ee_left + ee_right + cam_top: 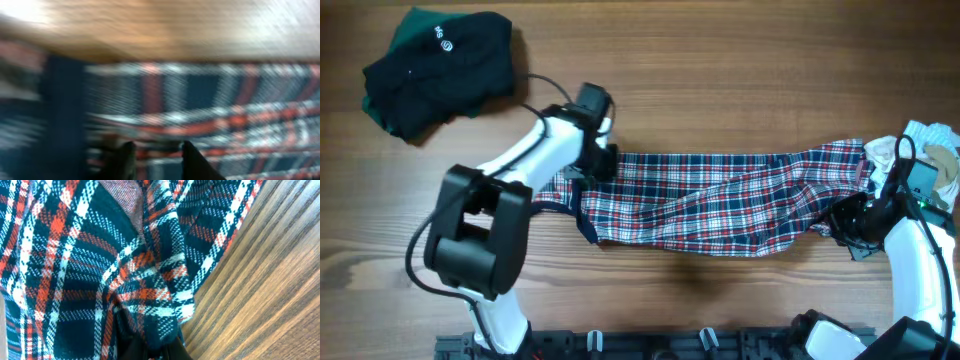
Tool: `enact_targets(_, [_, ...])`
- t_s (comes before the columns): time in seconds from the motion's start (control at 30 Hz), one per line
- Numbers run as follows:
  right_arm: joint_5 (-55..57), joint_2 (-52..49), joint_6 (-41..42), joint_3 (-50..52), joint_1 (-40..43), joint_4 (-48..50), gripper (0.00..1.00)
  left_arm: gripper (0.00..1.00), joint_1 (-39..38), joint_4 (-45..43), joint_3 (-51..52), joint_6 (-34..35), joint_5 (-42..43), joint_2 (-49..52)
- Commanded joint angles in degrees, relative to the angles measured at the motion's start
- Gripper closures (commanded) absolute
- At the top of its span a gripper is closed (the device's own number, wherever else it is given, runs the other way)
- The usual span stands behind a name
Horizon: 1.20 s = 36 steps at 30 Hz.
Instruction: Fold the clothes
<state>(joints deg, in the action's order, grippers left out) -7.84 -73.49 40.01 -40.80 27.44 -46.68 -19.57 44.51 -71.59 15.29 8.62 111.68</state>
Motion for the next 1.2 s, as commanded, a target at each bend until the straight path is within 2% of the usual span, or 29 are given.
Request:
enact_targets(0.0, [1.9,0.9,-1.0,-1.2,0.4,0.2,0.96,0.76,4.7,-0.9,0.1,-0.1,-1.6,1.1])
enact_targets(0.23, [1.9,0.9,-1.1,-1.2,0.4,-0.1,0.96,0.81,9.0,0.3,0.1,1.9,-3.5,2.7])
enact_targets(0.4, [1.9,0.9,-1.1,-1.2,0.4,0.1,0.96,0.88,14.4,7.0,0.1,9.5,-13.9,2.7])
enact_targets(0.57, [1.9,0.9,-1.0,-1.2,0.4,1.2,0.96,0.95,19.1,14.1,-2.4,11.6,-14.7,2.4])
enact_targets(0.73, [1.9,0.9,-0.8,-1.2,0.4,1.7,0.96,0.92,19.4,19.0,-9.2,11.8,-14.7,-0.9])
enact_targets(0.97, [1.9,0.9,-0.4,-1.2,0.4,2.5,0.96,0.90,19.5,28.7,-9.9,13.8,-16.0,-6.7])
enact_targets(1.17, [1.9,0.9,-0.4,-1.2,0.4,2.5,0.96,0.92,19.5,25.7,-9.9,15.2,-13.0,-6.9])
